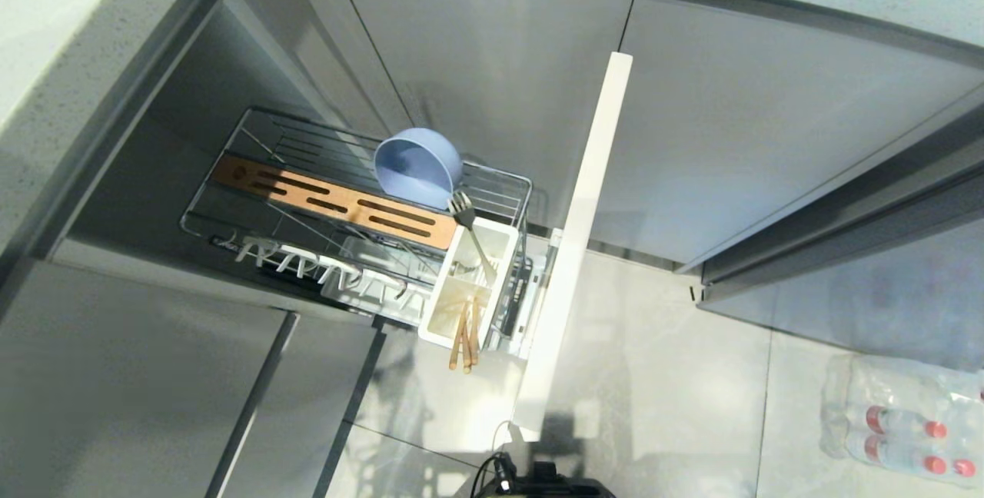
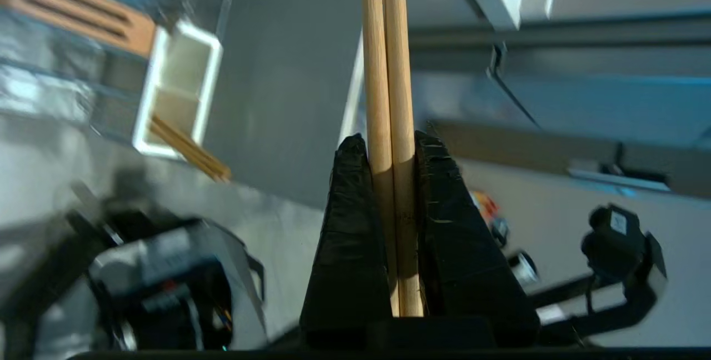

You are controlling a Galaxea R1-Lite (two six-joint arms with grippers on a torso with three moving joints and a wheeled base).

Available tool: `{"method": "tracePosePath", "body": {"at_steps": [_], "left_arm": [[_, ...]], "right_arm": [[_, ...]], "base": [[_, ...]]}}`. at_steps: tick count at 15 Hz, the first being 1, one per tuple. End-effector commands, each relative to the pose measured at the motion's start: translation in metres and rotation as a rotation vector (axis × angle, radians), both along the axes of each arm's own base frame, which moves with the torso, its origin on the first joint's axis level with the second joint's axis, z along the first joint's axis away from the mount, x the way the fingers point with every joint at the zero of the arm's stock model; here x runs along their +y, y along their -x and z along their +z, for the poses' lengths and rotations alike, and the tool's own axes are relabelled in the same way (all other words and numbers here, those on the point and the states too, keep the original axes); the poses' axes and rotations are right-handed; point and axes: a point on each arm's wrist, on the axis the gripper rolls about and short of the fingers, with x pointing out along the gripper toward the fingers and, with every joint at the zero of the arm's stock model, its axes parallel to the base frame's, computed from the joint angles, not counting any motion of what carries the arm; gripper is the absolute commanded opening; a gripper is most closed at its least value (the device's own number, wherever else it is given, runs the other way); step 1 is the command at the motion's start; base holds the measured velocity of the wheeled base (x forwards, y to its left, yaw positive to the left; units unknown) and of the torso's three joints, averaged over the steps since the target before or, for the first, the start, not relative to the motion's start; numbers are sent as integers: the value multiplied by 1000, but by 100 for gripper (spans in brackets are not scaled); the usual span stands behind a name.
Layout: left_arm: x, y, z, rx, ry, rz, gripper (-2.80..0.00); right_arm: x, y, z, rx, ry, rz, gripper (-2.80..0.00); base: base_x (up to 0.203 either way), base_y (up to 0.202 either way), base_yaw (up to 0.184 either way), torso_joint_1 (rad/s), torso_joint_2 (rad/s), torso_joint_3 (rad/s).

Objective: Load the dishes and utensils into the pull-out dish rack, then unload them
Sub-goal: Pick up the chopsticks and place it in the cupboard

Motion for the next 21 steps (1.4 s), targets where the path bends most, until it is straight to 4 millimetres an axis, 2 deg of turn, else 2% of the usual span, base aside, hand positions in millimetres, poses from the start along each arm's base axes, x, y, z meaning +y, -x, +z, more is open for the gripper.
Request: {"method": "tracePosePath", "body": {"at_steps": [1, 4, 7, 9, 12, 15, 19, 21], "left_arm": [[-5, -21, -3, 81, -6, -49, -280], [-13, -44, -15, 245, -27, -140, -280], [-20, -66, -22, 387, -54, -158, -280], [-28, -89, -32, 523, -84, -164, -280], [-44, -112, -48, 690, -137, -217, -280], [-63, -130, -63, 783, -205, -252, -280], [-89, -148, -88, 885, -384, -174, -280], [-97, -155, -95, 926, -413, -140, -280]], "right_arm": [[0, 0, 0, 1, 0, 0, -280], [0, 0, 0, 1, -2, 0, -280], [0, 0, 0, 1, 0, 0, -280], [0, 0, 0, 1, 0, 0, -280], [0, 0, 0, 1, 0, 0, -280], [0, 0, 0, 1, 0, 0, -280], [0, 0, 0, 1, 0, -1, -280], [0, 0, 0, 1, 0, 0, -280]], "base": [[0, 0, 0, 0, 0, 0], [0, 0, 0, 0, 0, 0], [0, 0, 0, 0, 0, 0], [0, 0, 0, 0, 0, 0], [0, 0, 0, 0, 0, 0], [0, 0, 0, 0, 0, 0], [0, 0, 0, 0, 0, 0], [0, 0, 0, 0, 0, 0]]}}
